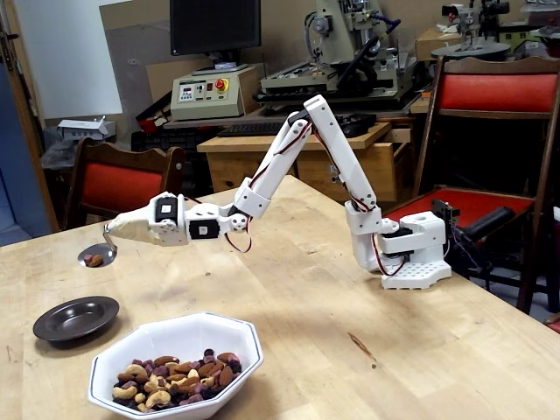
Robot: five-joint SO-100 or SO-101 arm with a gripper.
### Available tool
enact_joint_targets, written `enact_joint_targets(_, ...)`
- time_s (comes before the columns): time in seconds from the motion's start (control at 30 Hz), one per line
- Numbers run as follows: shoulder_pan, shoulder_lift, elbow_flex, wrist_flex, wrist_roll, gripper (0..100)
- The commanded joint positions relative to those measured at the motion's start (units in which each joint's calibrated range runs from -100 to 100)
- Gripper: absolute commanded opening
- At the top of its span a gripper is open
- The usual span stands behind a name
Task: Use spoon to take food
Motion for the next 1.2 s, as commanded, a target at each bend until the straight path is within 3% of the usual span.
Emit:
enact_joint_targets(0.0,-1.57,-1.29,-3.52,-0.18,0.44,4)
enact_joint_targets(0.63,-3.8,-1.29,-3.52,-0.18,0.49,4)
enact_joint_targets(1.17,-7.8,-1.38,-3.6,-0.18,4.3,4)
